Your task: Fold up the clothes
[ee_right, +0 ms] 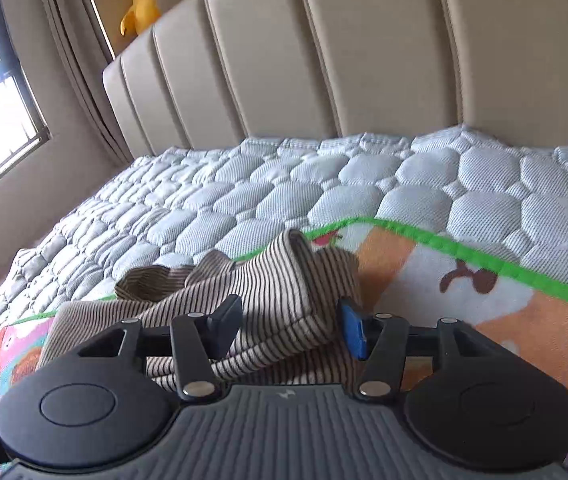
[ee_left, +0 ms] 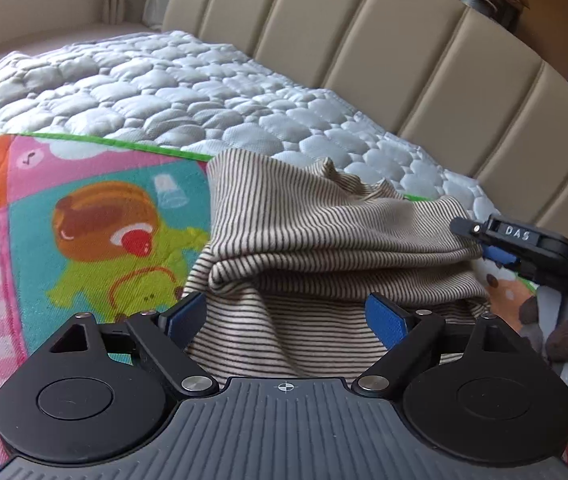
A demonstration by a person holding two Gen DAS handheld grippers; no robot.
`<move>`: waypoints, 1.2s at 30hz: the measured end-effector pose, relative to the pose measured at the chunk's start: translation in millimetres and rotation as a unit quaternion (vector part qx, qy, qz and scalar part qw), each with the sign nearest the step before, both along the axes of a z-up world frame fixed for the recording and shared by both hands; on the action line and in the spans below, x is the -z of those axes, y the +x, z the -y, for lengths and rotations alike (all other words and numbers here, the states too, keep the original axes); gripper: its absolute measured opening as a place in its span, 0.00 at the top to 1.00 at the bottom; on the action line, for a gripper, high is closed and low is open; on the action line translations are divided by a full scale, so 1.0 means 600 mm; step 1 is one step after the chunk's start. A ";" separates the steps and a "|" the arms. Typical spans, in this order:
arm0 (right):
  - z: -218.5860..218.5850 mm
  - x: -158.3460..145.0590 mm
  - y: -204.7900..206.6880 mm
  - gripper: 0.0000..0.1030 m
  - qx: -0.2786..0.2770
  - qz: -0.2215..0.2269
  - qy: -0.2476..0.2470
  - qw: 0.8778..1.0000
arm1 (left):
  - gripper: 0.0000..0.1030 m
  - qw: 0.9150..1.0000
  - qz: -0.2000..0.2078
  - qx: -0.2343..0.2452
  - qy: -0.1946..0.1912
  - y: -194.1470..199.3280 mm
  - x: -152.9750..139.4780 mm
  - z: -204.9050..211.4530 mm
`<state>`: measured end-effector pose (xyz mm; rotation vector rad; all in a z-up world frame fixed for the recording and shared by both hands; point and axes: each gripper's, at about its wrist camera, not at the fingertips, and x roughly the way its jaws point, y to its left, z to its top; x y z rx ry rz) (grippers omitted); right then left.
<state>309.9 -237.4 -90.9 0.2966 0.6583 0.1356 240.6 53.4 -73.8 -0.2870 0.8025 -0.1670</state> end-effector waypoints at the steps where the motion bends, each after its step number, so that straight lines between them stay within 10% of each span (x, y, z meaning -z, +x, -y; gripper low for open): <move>1: -0.003 -0.004 -0.004 0.77 -0.011 0.008 0.000 1.000 | 0.10 1.000 -0.001 -0.004 -0.005 0.001 0.001 -0.004; 8: -0.005 -0.069 -0.044 0.78 -0.016 0.042 0.014 0.999 | 0.09 1.000 0.000 -0.013 -0.010 0.001 0.000 -0.013; 16: 0.017 0.010 -0.031 0.76 -0.011 -0.038 -0.022 0.999 | 0.09 1.000 0.017 0.002 -0.018 -0.006 -0.021 -0.009; 22: 0.048 -0.062 -0.019 0.56 -0.018 -0.005 -0.051 0.999 | 0.09 0.997 0.017 0.078 0.011 0.066 -0.063 0.029; 30: 0.110 -0.048 0.099 0.38 -0.119 -0.117 0.011 0.986 | 0.13 0.974 -0.164 0.094 -0.121 0.220 -0.007 -0.075; 36: 0.097 0.020 0.165 0.33 -0.143 -0.159 0.102 0.971 | 0.10 0.970 -0.160 0.082 -0.165 0.273 0.059 -0.090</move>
